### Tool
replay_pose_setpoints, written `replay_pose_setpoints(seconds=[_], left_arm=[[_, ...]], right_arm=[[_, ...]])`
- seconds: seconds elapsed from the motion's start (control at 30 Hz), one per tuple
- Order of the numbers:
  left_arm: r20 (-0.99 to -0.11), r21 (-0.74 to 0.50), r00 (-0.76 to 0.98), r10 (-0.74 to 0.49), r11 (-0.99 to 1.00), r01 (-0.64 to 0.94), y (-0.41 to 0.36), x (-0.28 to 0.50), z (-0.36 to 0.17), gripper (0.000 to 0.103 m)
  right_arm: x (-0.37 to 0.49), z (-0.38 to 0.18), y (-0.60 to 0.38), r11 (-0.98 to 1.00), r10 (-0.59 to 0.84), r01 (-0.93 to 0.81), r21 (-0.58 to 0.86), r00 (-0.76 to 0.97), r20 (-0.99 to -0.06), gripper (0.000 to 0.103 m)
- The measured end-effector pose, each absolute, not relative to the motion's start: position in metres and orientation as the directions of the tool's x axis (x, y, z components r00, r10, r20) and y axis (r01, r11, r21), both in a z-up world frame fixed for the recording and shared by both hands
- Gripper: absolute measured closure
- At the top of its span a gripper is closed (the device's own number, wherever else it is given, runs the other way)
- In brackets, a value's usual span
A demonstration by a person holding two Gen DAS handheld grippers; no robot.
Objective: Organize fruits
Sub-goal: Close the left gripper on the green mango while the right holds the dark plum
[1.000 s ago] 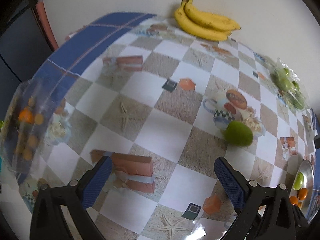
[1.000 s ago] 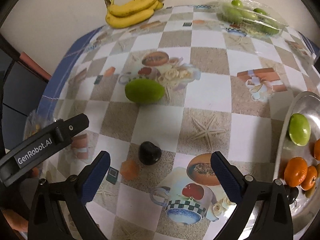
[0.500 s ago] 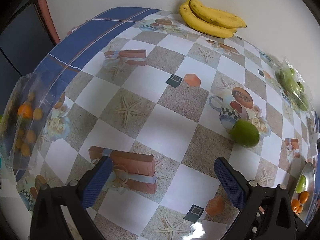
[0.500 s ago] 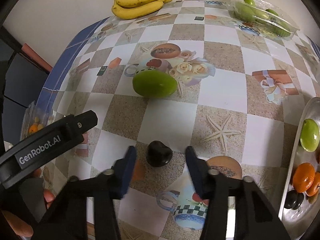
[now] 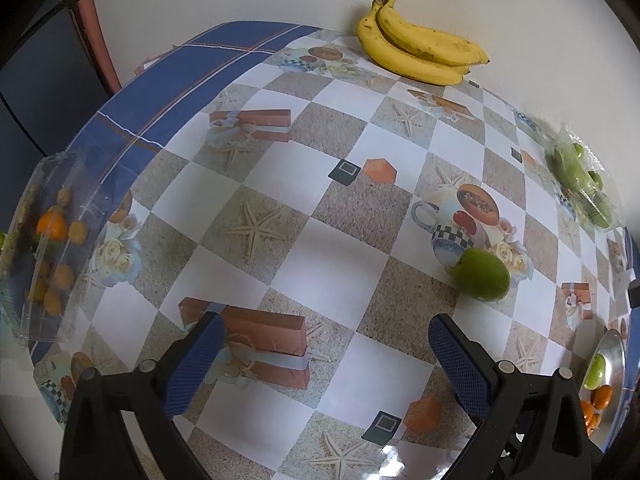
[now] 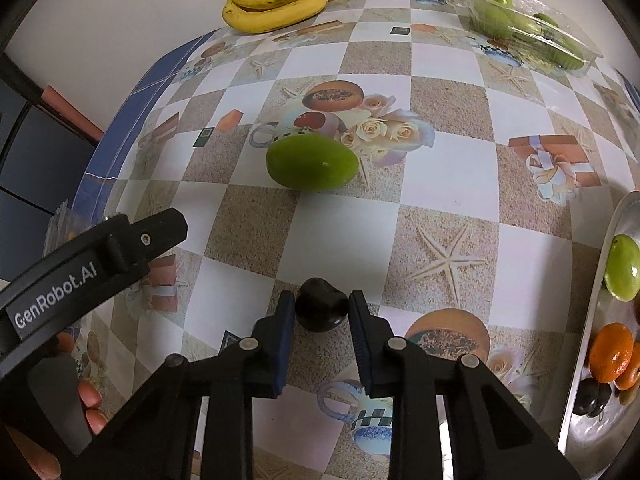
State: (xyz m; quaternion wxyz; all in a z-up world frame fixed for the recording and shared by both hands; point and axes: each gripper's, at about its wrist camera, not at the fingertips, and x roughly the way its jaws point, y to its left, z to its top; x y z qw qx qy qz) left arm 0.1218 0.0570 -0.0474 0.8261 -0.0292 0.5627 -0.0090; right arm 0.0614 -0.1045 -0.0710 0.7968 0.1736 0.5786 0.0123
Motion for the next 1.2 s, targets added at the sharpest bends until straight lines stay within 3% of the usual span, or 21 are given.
replay_pose_setpoints(seconds=[0.73, 1.2], left_arm=[[-0.881, -0.158, 0.424, -0.208, 0.976, 0.150, 0.008, 0.130, -0.038, 0.000], [-0.871, -0.018, 0.461, -0.171, 0.948, 0.317, -0.041, 0.142, -0.041, 0.000]], right_arm=[[0.058, -0.042, -0.171, 0.874, 0.212, 0.310, 0.374, 0.450, -0.868, 0.075], [0.057, -0.043, -0.212, 0.839, 0.204, 0.363, 0.406, 0.482, -0.852, 0.075]])
